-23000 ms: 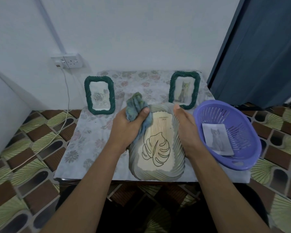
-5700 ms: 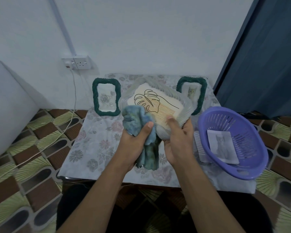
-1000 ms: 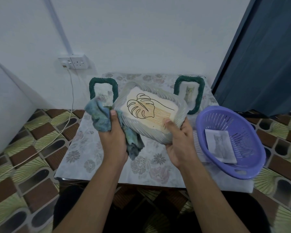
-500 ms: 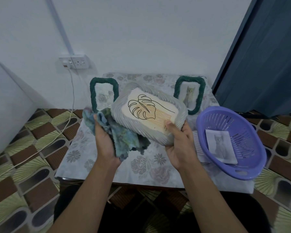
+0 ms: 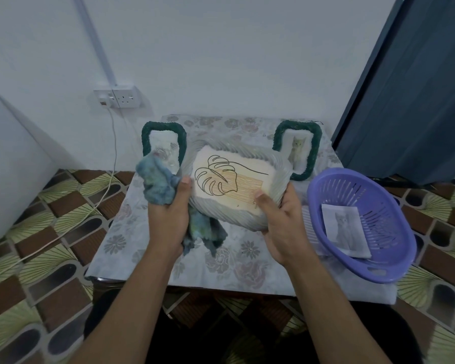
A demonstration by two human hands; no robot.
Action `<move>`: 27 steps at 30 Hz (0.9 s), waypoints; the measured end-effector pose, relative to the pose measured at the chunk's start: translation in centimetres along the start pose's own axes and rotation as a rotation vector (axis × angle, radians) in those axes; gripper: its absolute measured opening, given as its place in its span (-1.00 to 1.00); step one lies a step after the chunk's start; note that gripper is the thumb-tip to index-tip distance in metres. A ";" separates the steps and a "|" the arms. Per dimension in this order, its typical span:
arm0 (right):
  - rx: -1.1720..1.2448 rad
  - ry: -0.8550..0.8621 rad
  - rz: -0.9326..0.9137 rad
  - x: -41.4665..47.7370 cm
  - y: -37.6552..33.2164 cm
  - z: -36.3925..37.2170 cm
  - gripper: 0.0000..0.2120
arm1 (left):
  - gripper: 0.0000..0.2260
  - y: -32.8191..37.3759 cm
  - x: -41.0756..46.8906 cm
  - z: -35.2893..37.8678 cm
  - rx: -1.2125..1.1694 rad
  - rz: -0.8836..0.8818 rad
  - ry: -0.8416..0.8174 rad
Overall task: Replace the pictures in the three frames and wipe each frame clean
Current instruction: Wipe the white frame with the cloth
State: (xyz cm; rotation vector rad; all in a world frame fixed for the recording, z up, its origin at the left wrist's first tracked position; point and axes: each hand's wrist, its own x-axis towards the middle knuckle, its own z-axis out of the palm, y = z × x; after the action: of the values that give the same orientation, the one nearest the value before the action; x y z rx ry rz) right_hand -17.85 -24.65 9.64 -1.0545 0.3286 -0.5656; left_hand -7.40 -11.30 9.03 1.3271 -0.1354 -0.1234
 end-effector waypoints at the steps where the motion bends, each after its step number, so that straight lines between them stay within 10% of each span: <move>1: 0.001 -0.001 0.008 0.0 0.0 0.0 -0.64 | -0.91 -0.1 0.0 0.1 0.009 0.018 0.019; 7: 0.025 0.017 0.003 -0.3 0.4 0.5 -0.63 | -0.88 -0.7 0.1 0.8 -0.041 -0.138 0.249; 11: 0.081 0.118 -0.024 -0.1 1.3 0.9 -0.61 | -0.52 -0.6 -1.2 1.8 -0.032 -0.319 0.089; 17: 0.030 0.226 -0.127 0.5 1.6 2.2 -0.64 | -0.66 -1.5 -5.1 4.4 -0.160 -0.356 -0.300; 27: -0.043 0.233 -0.153 0.4 2.1 1.9 -0.61 | -0.75 -1.3 -4.2 3.8 -0.157 -0.284 -0.180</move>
State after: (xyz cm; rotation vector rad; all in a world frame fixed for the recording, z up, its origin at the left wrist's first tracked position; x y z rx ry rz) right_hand -16.02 -22.72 8.67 -1.0630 0.4689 -0.8246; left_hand -12.15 -14.56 8.53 1.1716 -0.0874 -0.4857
